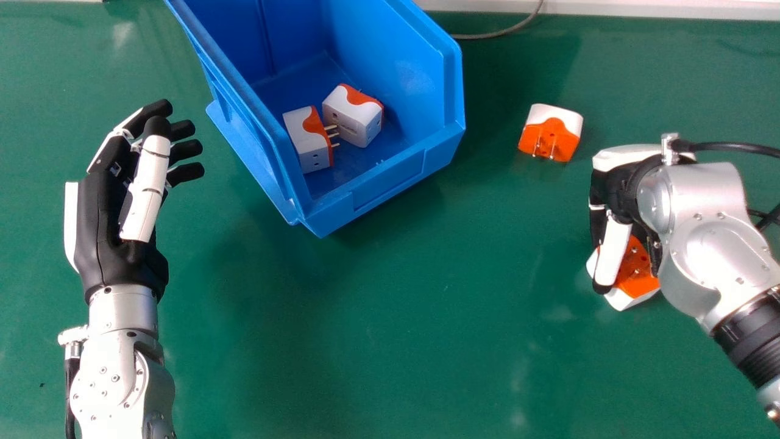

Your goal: Pick all objects and put in blue box

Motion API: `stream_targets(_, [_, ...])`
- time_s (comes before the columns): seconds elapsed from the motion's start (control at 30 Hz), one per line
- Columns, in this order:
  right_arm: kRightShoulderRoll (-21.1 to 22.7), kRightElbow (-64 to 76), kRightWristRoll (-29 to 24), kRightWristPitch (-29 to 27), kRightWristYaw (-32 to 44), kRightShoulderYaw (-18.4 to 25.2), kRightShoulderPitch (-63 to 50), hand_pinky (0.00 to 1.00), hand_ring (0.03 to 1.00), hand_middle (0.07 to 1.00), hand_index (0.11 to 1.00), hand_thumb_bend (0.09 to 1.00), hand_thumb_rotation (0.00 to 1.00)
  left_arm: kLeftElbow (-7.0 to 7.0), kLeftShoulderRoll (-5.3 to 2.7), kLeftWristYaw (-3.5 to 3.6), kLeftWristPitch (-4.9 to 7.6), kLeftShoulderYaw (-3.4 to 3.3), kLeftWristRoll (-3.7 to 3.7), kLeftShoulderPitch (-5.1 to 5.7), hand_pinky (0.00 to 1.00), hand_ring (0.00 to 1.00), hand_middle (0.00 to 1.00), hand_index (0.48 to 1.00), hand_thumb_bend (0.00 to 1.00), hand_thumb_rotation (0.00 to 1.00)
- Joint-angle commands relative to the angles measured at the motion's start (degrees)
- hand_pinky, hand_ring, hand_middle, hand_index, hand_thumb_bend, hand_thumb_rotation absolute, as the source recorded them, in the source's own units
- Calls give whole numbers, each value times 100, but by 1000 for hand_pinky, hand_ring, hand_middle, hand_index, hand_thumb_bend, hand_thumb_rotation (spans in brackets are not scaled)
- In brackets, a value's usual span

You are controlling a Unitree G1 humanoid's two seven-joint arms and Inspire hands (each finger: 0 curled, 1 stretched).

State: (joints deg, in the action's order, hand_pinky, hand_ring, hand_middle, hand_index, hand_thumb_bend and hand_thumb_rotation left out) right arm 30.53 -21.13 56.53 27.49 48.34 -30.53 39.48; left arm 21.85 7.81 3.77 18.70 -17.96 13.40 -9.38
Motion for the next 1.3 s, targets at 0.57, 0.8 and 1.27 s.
stream_targets(0.57, [367,2054,-143,643,431,497,-593,358,472,569,505,531,66,-347,39,-130,-68,52,-132,-24,608,655,679,714,563,562])
stream_targets(0.8, [354,2395,-193,748,449,604,-648,337,451,553,512,527,53,-311,37,-104,-22,55,-129,-30,608,654,678,714,563,562])
stream_targets(1.27, [385,3149,-152,808,137,969,-964,322,423,529,508,521,27,-299,-10,-132,22,114,-236,-20,609,652,677,714,546,566])
